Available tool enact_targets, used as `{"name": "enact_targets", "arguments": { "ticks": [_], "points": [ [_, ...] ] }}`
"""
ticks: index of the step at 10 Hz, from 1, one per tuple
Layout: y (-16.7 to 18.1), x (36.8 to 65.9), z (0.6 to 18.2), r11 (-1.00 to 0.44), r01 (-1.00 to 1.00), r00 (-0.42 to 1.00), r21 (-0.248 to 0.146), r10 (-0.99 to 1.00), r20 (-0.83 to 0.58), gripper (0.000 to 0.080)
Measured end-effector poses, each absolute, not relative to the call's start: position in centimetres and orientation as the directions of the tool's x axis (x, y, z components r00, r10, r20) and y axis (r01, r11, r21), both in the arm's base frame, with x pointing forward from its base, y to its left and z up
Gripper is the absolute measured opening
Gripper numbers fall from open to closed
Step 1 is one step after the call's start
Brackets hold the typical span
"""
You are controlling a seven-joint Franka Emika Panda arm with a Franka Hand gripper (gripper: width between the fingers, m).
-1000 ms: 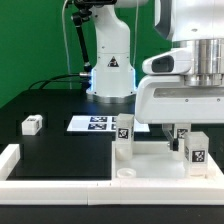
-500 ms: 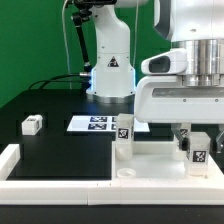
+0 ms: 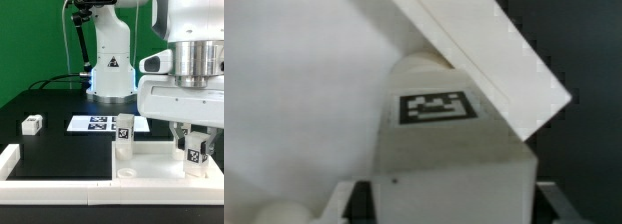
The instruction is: Assemble square table
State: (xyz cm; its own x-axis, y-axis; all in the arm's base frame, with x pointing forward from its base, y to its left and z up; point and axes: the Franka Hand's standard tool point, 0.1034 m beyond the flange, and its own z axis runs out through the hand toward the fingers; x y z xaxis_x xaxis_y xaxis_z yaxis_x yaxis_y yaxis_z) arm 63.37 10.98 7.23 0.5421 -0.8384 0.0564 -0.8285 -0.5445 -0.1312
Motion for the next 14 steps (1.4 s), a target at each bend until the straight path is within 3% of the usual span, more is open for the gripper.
{"name": "enact_targets", "arguments": {
  "ticks": [2, 5, 7, 8, 9, 10, 14],
  "points": [
    [10.4, 63.0, 7.1, -0.206, -0.967, 0.212, -0.147, -0.977, -0.026, 0.0292],
    [10.3, 62.8, 7.1, -0.017, -0.991, 0.028, -0.135, -0.996, -0.083, 0.0294],
    [10.3, 62.8, 7.0, -0.057, -0.989, 0.068, -0.136, -0.995, -0.076, 0.0294],
    [10.4, 62.8, 6.9, -0.074, -0.988, 0.085, -0.137, -0.994, -0.072, 0.0491],
    [10.7, 63.0, 7.1, -0.274, -0.95, 0.281, -0.151, -0.959, -0.03, 0.0491],
    [11.3, 62.9, 7.1, -0.406, -0.9, 0.412, -0.161, -0.911, -0.007, 0.0612],
    [11.9, 62.7, 6.9, -0.657, -0.739, 0.659, -0.149, -0.751, 0.042, 0.0648]
  ]
}}
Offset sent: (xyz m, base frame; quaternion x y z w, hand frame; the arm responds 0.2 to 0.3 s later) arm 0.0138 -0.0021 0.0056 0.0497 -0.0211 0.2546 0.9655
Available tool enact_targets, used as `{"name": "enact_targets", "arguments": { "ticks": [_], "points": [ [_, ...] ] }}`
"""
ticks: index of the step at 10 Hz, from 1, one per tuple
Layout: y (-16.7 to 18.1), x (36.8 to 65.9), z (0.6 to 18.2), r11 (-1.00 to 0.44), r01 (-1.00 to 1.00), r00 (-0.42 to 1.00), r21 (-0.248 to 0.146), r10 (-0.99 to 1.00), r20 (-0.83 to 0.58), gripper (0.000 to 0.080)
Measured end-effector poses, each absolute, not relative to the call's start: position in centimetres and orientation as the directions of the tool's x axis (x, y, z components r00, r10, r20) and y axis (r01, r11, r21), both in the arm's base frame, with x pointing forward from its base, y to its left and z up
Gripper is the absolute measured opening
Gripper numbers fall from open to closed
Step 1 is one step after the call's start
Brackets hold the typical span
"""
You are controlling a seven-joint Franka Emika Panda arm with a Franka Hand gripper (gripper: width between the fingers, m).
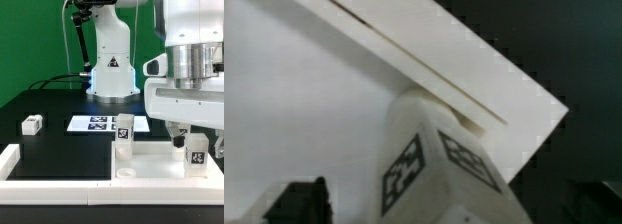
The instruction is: Assemble square table
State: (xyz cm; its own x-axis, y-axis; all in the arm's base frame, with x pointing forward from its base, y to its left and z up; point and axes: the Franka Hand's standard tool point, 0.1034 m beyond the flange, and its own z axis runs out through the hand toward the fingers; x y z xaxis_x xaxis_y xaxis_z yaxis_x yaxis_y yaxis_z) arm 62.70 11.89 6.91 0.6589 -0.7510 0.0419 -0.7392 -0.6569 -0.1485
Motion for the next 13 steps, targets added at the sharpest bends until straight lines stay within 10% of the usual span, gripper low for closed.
{"name": "enact_targets", "arguments": {
  "ticks": [5, 8, 10, 13],
  "points": [
    [11.83, 63.2, 7.24, -0.977, -0.208, 0.968, -0.051, -0.213, 0.133, 0.0649],
    [11.69, 63.24, 7.24, -0.972, -0.23, 0.963, -0.054, -0.235, 0.132, 0.0516],
    [11.69, 63.23, 7.23, -0.943, -0.325, 0.935, -0.068, -0.332, 0.126, 0.0289],
    [11.47, 63.17, 7.18, -0.841, -0.533, 0.835, -0.092, -0.541, 0.105, 0.0289]
  ]
}}
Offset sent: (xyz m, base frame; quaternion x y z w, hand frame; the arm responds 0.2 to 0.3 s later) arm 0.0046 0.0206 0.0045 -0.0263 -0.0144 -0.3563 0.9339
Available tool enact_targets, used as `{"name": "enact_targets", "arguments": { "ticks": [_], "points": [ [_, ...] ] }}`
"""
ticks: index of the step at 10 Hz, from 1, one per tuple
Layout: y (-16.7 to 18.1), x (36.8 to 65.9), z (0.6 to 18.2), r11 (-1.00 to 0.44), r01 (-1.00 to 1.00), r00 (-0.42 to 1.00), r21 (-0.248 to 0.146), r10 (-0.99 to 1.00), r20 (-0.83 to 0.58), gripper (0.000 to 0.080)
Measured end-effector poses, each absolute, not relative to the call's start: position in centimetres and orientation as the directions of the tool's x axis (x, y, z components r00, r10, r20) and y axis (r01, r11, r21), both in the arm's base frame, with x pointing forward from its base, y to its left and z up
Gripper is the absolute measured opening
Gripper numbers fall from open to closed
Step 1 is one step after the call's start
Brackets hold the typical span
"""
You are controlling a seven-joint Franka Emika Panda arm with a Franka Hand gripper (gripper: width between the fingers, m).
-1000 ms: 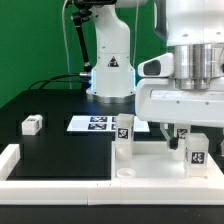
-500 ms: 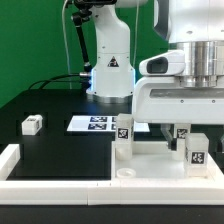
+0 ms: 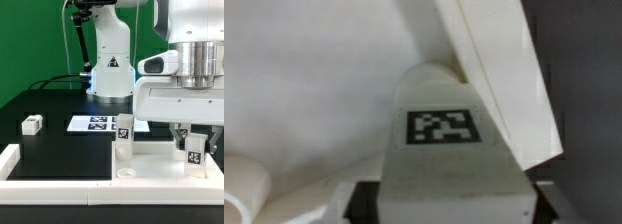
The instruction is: Assemble square table
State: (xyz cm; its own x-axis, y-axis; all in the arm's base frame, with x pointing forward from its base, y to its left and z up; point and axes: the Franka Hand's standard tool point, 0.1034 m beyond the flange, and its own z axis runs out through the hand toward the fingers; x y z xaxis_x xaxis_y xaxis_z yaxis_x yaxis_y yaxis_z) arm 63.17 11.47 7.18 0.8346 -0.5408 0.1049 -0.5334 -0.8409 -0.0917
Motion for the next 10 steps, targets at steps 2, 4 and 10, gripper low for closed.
{"name": "enact_targets", "arguments": {
  "ticks": [2, 4, 10],
  "points": [
    [11.15, 63.04, 7.14, -0.633, -0.765, 0.631, -0.116, -0.773, 0.059, 0.0289],
    [11.2, 62.81, 7.11, -0.387, -0.915, 0.389, -0.117, -0.921, 0.004, 0.0291],
    [11.26, 62.64, 7.01, 0.146, -0.986, -0.137, -0.084, -0.985, -0.109, 0.0306]
  ]
}}
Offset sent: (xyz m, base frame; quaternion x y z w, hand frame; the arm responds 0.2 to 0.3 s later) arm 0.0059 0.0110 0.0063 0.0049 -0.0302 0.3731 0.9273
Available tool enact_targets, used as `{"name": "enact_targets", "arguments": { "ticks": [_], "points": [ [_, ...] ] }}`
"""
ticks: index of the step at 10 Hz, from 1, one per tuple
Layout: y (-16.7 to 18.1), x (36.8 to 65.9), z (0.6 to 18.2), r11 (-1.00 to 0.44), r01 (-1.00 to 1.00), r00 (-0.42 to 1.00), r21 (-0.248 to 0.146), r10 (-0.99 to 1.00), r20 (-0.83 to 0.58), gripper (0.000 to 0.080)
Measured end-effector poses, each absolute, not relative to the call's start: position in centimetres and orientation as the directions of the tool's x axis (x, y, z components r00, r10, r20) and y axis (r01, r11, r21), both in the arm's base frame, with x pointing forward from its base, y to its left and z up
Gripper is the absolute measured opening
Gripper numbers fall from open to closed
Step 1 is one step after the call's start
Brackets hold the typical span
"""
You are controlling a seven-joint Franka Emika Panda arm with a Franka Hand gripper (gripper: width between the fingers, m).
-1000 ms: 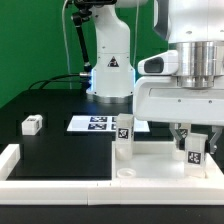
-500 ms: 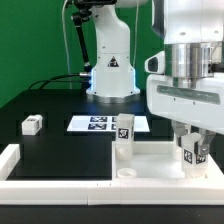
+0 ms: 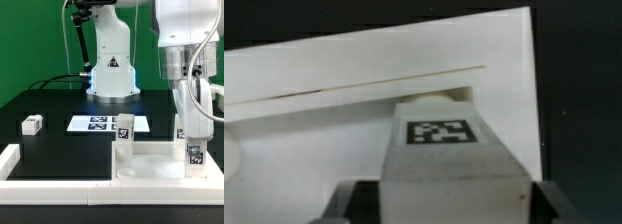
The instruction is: Assemble square table
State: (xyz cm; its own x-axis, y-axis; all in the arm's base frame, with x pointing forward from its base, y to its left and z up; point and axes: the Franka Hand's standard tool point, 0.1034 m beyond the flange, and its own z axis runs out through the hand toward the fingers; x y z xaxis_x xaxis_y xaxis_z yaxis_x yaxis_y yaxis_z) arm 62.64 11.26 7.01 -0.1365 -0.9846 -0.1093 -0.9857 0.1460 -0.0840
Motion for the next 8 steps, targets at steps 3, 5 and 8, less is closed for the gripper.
{"name": "enact_targets", "arguments": {
  "ticks": [3, 5, 8],
  "points": [
    [11.6, 62.7, 6.9, -0.134, -0.984, 0.141, -0.117, -0.988, -0.059, 0.061],
    [12.3, 62.4, 6.4, -0.387, -0.914, 0.393, -0.124, -0.919, -0.029, 0.0639],
    [12.0, 62.5, 6.4, -0.545, -0.829, 0.55, -0.126, -0.835, -0.003, 0.0649]
  ]
}}
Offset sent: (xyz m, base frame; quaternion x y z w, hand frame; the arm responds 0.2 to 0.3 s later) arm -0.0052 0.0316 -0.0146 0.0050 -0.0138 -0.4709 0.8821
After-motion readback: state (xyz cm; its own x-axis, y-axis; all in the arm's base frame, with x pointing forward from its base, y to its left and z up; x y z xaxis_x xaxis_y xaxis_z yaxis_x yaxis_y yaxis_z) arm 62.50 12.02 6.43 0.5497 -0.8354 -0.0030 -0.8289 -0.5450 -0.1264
